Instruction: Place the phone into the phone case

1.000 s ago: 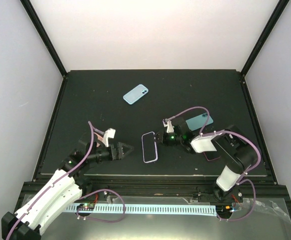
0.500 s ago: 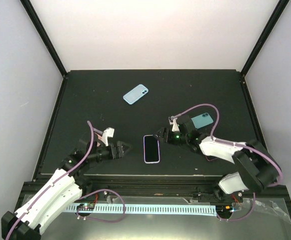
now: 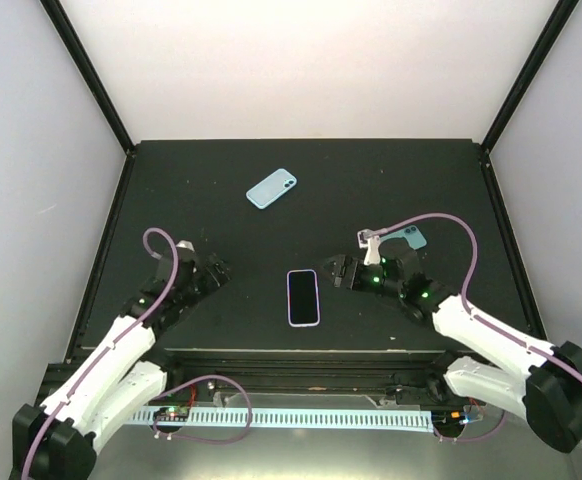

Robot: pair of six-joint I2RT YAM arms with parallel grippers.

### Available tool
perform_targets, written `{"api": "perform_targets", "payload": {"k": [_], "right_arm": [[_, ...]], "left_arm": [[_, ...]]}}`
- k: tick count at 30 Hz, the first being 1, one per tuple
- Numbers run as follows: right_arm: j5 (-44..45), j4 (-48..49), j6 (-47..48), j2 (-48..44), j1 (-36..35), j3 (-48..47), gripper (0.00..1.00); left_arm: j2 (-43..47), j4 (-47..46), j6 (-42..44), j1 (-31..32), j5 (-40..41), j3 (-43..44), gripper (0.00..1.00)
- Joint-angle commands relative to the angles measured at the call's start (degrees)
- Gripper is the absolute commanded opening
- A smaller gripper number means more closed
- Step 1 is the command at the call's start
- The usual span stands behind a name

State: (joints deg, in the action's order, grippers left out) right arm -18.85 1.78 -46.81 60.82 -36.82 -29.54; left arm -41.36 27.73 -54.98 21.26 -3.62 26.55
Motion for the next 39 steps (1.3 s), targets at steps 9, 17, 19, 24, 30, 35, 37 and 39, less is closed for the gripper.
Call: {"api": "perform_targets", "payload": {"k": [9,17,19,24,30,35,37,39], "right_arm": [[2.63,-2.45,-0.07,-7.39,0.31,3.24,1.00],[6.28,-7.49,3.64,-10.23,0.39,2.21,1.00],[6.48,-7.31,3.76,-10.98,0.35,2.29,1.00],[6.90,-7.36,4.00,-11.04,0.30,1.99,1.00],[7.32,-8.19,4.39,-10.63,0.36,1.48,1.00],[7.73,-7.92,4.21,-10.81,0.41,1.48,1.00],[7.65,-7.49,3.87,-10.60,0.33,1.74,1.00],[7.40,-6.97,3.78,-10.10,0.34,1.89,1.00]], "left_arm": [[-19.45,5.88,-7.82,-6.75,20.23,15.46,0.58],[-30.76,6.75,-10.70,-8.69,20.30,18.09,0.48],[-33.19,6.85,-11.56,-9.22,20.22,18.15,0.46],[-38.68,9.33,-12.77,-9.99,19.02,19.65,0.40],[-43.34,9.26,-13.78,-11.61,17.44,20.21,0.38],[-47.14,7.59,-11.31,-11.92,15.79,22.16,0.32],[-48.18,6.15,-10.48,-12.01,15.53,22.29,0.32],[-49.17,5.68,-9.81,-12.03,15.25,22.70,0.32]]}}
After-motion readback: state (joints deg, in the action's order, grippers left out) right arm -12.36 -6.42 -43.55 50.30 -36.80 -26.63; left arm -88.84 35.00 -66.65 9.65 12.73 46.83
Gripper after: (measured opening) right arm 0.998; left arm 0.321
